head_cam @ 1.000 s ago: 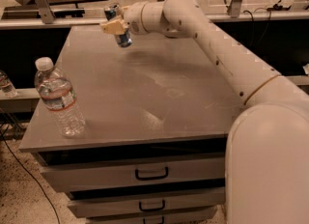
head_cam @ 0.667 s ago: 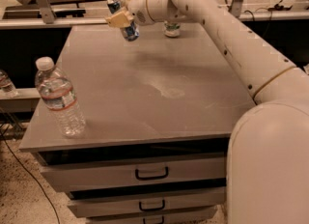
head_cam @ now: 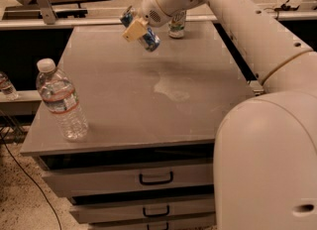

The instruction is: Knock redbull can over

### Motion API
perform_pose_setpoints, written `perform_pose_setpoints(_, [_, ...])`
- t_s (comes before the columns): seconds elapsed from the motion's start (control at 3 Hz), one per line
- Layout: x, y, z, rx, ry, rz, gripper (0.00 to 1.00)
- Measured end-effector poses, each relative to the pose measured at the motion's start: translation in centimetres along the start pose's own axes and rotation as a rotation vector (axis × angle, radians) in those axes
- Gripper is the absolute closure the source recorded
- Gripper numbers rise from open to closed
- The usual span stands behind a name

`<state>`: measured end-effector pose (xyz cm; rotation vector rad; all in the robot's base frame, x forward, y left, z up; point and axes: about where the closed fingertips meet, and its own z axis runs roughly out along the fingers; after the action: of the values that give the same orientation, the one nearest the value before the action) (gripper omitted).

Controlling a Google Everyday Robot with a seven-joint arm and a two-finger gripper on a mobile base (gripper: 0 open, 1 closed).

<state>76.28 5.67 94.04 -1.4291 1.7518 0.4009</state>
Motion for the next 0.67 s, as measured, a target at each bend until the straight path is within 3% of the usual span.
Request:
perform_pose_setpoints(0.33, [3.8, 3.3, 0.2, -0.124, 0.174, 0.027, 1.00])
perform_pose_setpoints(0.67, [6.4, 6.4, 1.0, -0.225, 0.260, 0.062, 1.00])
